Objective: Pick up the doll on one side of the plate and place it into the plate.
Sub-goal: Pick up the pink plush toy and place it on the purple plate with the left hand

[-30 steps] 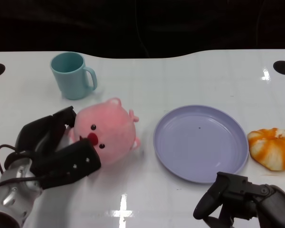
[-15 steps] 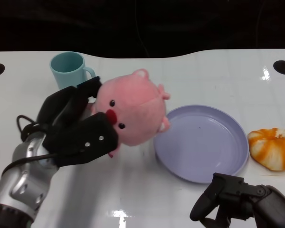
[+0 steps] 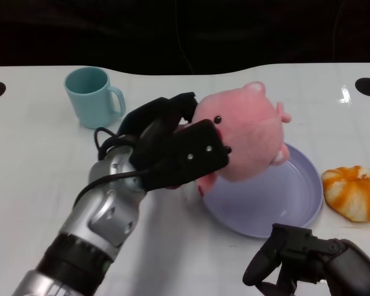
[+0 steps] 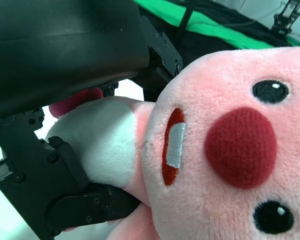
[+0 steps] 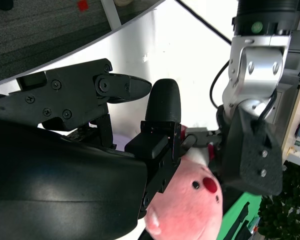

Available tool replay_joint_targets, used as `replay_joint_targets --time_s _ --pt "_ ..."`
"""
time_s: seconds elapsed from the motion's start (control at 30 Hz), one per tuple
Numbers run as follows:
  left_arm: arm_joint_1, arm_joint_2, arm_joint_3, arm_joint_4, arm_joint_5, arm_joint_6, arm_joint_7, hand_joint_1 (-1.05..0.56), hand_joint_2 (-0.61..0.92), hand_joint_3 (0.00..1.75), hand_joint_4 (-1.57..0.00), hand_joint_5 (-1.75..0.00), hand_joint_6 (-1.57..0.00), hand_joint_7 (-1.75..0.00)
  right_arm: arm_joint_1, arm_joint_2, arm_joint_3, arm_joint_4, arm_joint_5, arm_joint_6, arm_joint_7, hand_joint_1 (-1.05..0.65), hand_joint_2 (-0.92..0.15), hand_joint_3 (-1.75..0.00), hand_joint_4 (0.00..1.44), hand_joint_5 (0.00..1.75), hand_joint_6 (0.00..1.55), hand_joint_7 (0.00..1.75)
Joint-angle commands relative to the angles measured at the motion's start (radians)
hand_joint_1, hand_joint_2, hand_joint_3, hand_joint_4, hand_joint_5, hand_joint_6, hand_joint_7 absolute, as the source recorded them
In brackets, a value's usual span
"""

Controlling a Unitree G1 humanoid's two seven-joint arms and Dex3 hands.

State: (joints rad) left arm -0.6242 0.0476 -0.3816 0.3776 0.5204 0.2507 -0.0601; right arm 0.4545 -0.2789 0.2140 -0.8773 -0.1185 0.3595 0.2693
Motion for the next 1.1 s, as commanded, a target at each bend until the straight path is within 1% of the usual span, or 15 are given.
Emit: replay_joint_targets --time_s 0.03,0.17,0.43,0.5,0.53,0.57,0.6,0.63,0.67,0.73,0.77,0.8,0.87,0.97,1.1 --pt "-0.051 -0.042 -0.015 0.065 0.009 0.015 0.022 -0.17 0.41 1.27 -0.97 -1.75 -0.79 -1.74 0.007 -0.006 0.000 -0.005 0.003 -0.004 -0.001 -0.25 -0.92 -0.35 0.68 1.57 0.60 1.31" --pt "-0.086 -0.079 -0.032 0.132 0.020 0.015 0.034 -0.19 0.43 1.24 -0.97 -1.75 -0.76 -1.75 0.008 -0.006 0.002 -0.009 0.001 0.003 -0.002 -0.25 -0.92 -0.35 0.67 1.57 0.60 1.30" --pt "-0.185 -0.142 -0.058 0.281 0.026 0.073 0.004 -0.20 0.53 0.97 -0.88 -1.75 -0.67 -1.75 0.009 -0.003 0.013 -0.011 -0.006 0.007 -0.007 -0.24 -0.92 -0.34 0.68 1.57 0.60 1.30" --pt "-0.204 -0.160 -0.046 0.311 0.004 0.088 -0.011 -0.21 0.61 0.65 -0.78 -1.75 -0.69 -1.39 0.012 -0.002 0.017 -0.012 -0.007 0.005 -0.008 -0.24 -0.92 -0.34 0.67 1.57 0.60 1.30" --pt "-0.209 -0.164 -0.042 0.319 -0.004 0.090 -0.015 -0.23 0.67 0.52 -0.71 -1.66 -0.74 -1.08 0.012 -0.002 0.018 -0.013 -0.007 0.005 -0.008 -0.24 -0.92 -0.34 0.67 1.56 0.60 1.30" --pt "-0.214 -0.167 -0.041 0.326 -0.009 0.089 -0.017 -0.24 0.76 0.35 -0.66 -1.47 -0.81 -0.70 0.013 -0.002 0.019 -0.015 -0.008 0.006 -0.009 -0.24 -0.92 -0.34 0.67 1.56 0.60 1.30" --pt "-0.215 -0.166 -0.042 0.329 -0.016 0.078 -0.025 -0.24 0.81 0.25 -0.64 -1.43 -0.87 -0.49 0.012 -0.002 0.019 -0.016 -0.009 0.007 -0.009 -0.24 -0.92 -0.34 0.67 1.56 0.60 1.30" --pt "-0.215 -0.162 -0.045 0.325 -0.024 0.067 -0.044 -0.26 0.84 0.20 -0.64 -1.42 -0.84 -0.34 0.012 -0.002 0.018 -0.017 -0.009 0.009 -0.009 -0.23 -0.92 -0.34 0.67 1.56 0.59 1.30" --pt "-0.212 -0.156 -0.048 0.314 -0.032 0.059 -0.064 -0.33 0.89 0.17 -0.56 -1.38 -0.71 -0.18 0.013 -0.002 0.018 -0.017 -0.008 0.010 -0.008 -0.23 -0.92 -0.34 0.67 1.56 0.59 1.30" --pt "-0.204 -0.142 -0.061 0.291 -0.032 0.049 -0.091 -0.41 0.91 0.17 -0.41 -1.28 -0.58 -0.07 0.012 -0.002 0.016 -0.017 -0.006 0.010 -0.007 -0.23 -0.92 -0.34 0.67 1.56 0.59 1.30" --pt "-0.197 -0.134 -0.071 0.274 -0.025 0.044 -0.098 -0.52 0.92 0.20 -0.25 -0.94 -0.46 -0.03 0.012 -0.002 0.015 -0.017 -0.005 0.011 -0.006 -0.23 -0.92 -0.34 0.67 1.56 0.59 1.29" --pt "-0.192 -0.127 -0.079 0.263 -0.018 0.039 -0.102 -0.59 0.92 0.22 -0.20 -0.73 -0.40 -0.01 0.011 -0.003 0.014 -0.017 -0.004 0.012 -0.005 -0.23 -0.92 -0.34 0.67 1.56 0.59 1.29" --pt "-0.177 -0.115 -0.092 0.233 -0.011 0.031 -0.109 -0.72 0.92 0.24 -0.09 -0.50 -0.29 0.00 0.011 -0.004 0.010 -0.019 -0.001 0.014 -0.003 -0.23 -0.92 -0.34 0.67 1.56 0.59 1.29" --pt "-0.161 -0.098 -0.107 0.199 -0.007 0.019 -0.113 -0.84 0.92 0.27 -0.01 -0.34 -0.19 -0.01 0.011 -0.007 0.006 -0.017 0.002 0.009 0.000 -0.23 -0.92 -0.34 0.67 1.56 0.60 1.30" --pt "-0.156 -0.071 -0.135 0.167 0.013 0.010 -0.140 -0.94 0.92 0.36 0.00 -0.10 -0.08 -0.01 0.010 -0.011 -0.001 -0.012 0.005 0.002 0.005 -0.23 -0.92 -0.35 0.68 1.57 0.60 1.30"
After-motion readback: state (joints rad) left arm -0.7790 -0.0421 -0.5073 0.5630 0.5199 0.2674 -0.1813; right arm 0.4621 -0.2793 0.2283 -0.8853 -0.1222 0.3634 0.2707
